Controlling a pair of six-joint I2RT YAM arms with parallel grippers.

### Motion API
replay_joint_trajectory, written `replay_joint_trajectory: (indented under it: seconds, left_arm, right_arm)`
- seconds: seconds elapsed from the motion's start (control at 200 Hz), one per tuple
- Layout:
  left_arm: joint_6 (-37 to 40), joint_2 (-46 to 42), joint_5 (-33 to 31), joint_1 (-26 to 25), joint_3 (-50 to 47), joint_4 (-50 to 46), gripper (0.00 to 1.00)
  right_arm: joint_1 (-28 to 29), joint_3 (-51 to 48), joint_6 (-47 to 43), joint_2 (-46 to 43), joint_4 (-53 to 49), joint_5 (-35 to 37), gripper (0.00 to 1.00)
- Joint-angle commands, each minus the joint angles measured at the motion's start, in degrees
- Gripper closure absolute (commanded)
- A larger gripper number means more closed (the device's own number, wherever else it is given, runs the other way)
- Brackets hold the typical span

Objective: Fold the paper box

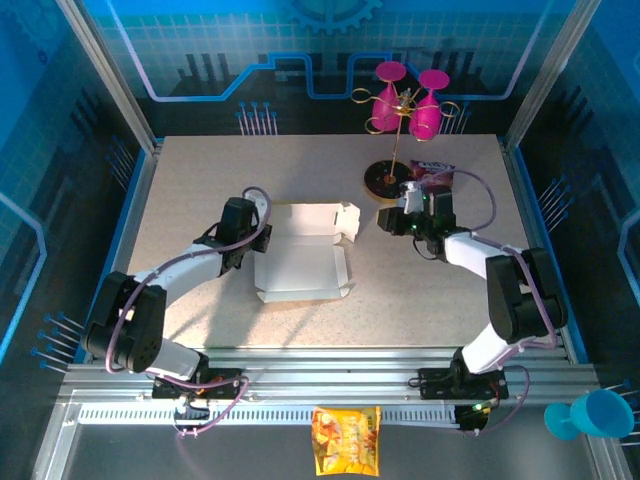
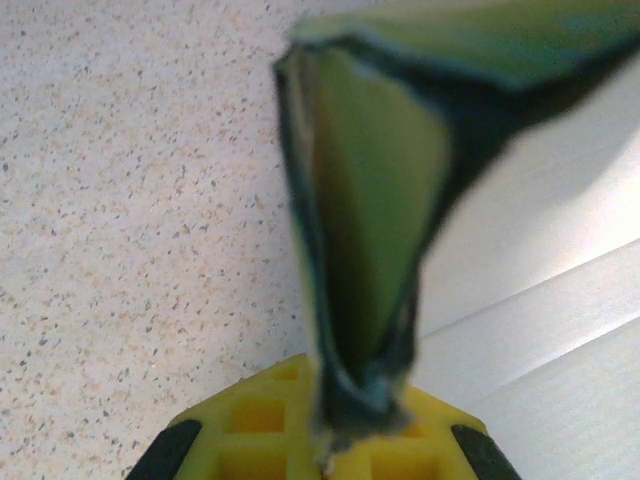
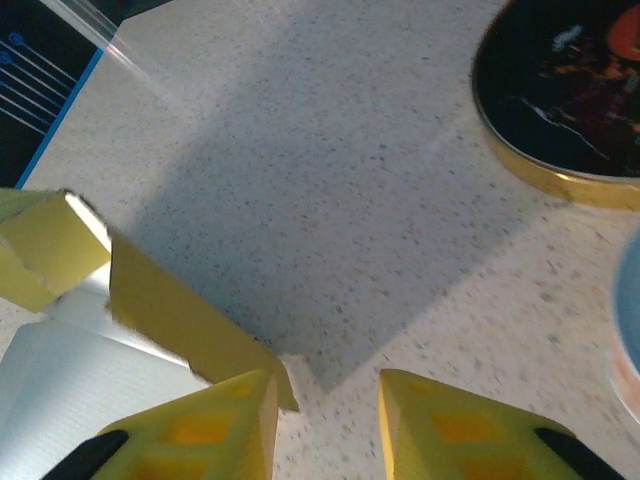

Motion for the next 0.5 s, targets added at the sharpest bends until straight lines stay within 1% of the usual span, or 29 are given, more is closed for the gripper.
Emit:
replay_joint_trajectory:
  seconds: [0.0, 0.245, 0.35, 0.495]
  left_arm:
    - [2.67, -2.52, 3.27, 1.77, -1.58, 5.7, 1.0]
    - [2.59, -0.74, 7.44, 3.72, -0.22, 5.84, 1.0]
    - [1.92, 0.51, 9.8, 4.9, 0.97, 5.57, 1.0]
    - [1.86, 2.1, 14.51, 6.43, 2.6, 5.09, 1.0]
  right_arm:
    - [2.42, 6.24, -4.08, 3.14, -0.96, -1.33, 0.67]
    - [6.81, 14.92, -11.25, 9.56, -9.45, -1.97, 0.66]
    - [7.72, 15.33, -12.82, 10.83, -9.49, -2.58, 0.64]
    - [8.47, 14.1, -13.96, 10.98, -6.18, -4.0, 0.64]
